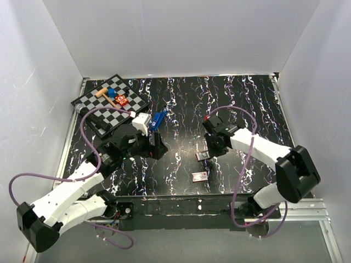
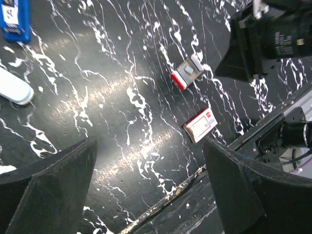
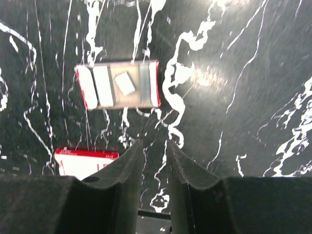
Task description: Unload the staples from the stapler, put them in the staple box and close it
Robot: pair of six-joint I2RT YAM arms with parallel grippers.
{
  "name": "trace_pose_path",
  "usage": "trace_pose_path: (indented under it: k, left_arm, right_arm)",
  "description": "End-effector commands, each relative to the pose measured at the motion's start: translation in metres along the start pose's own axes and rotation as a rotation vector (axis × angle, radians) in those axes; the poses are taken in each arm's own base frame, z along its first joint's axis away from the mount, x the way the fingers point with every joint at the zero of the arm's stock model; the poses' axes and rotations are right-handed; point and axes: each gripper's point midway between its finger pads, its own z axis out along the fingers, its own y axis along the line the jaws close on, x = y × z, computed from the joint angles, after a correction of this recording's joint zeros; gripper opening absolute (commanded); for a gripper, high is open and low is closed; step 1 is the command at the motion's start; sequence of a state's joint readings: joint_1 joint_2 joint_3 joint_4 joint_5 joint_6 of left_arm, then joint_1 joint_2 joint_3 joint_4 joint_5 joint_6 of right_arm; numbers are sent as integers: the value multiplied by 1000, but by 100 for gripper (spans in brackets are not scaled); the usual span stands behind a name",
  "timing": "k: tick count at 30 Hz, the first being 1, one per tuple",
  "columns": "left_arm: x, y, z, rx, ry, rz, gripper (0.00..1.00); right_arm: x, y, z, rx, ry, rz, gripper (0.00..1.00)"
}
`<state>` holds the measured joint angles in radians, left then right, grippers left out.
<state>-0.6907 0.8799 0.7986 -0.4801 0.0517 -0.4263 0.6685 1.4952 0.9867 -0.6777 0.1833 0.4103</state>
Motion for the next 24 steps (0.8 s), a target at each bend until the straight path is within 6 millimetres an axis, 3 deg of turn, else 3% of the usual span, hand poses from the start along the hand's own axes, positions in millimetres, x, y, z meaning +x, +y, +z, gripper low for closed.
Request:
trace_pose_path:
  k: [1,7,14,21,24]
  left_arm:
    - [27,-9,16,11,77,-44,89]
    - [69,-15,35,1,218,-53,84]
    - [112,-23,50,-8,388,-54,75]
    - [115,-25,52,-4,400,-52,59]
    - [116,-24,52,-5,401,-53,58]
  right_arm:
    - [22,16,-13,-85,10,22,34]
    - [59,14,-15,-76,57,22,33]
    - [87,14,-8,-70,105,28,29]
    - [108,24,-6,-95,141,21,23]
    - [116,29,-5,-96,158,7,23]
